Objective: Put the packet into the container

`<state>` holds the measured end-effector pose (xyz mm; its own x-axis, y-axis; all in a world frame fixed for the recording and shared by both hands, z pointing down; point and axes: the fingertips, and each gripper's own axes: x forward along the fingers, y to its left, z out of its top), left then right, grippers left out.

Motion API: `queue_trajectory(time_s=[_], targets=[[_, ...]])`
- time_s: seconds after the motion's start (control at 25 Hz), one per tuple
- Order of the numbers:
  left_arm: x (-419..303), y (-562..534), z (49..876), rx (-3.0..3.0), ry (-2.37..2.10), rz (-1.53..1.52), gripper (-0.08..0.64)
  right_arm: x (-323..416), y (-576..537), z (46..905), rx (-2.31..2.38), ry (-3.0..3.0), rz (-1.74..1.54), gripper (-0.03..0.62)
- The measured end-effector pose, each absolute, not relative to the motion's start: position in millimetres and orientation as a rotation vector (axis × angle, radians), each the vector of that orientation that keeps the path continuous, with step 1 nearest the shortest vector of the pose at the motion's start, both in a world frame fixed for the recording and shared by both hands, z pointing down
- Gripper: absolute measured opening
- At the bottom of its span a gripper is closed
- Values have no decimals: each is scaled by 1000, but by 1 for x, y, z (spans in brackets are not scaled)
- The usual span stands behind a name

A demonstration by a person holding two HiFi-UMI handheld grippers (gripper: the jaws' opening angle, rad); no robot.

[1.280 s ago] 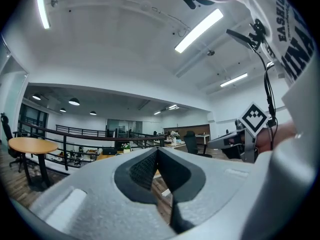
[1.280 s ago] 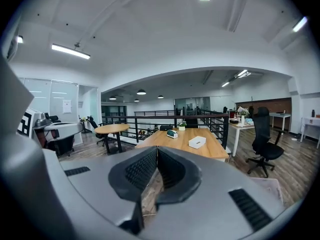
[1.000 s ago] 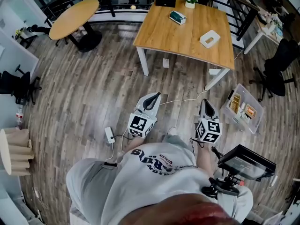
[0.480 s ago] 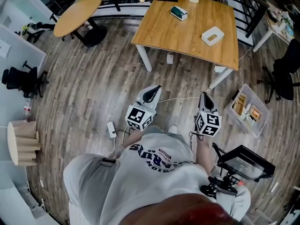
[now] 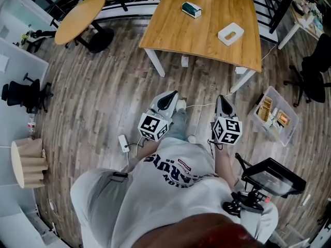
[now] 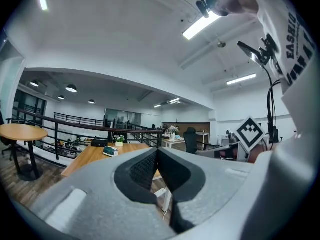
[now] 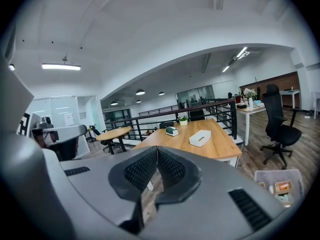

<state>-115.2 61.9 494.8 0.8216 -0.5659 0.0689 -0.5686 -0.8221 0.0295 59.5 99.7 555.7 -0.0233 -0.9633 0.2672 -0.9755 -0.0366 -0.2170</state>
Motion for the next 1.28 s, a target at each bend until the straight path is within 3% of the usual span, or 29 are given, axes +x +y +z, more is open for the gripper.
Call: queue_trajectory(time_s=[0.6,1.28], targets=[[-48,-79,504,2970,-808,17,5,152,11,573,2310,-1933,555,9],[-26,-303,491,2955,-758,-7,5,165,-192,549,2279,-1866,561,9]])
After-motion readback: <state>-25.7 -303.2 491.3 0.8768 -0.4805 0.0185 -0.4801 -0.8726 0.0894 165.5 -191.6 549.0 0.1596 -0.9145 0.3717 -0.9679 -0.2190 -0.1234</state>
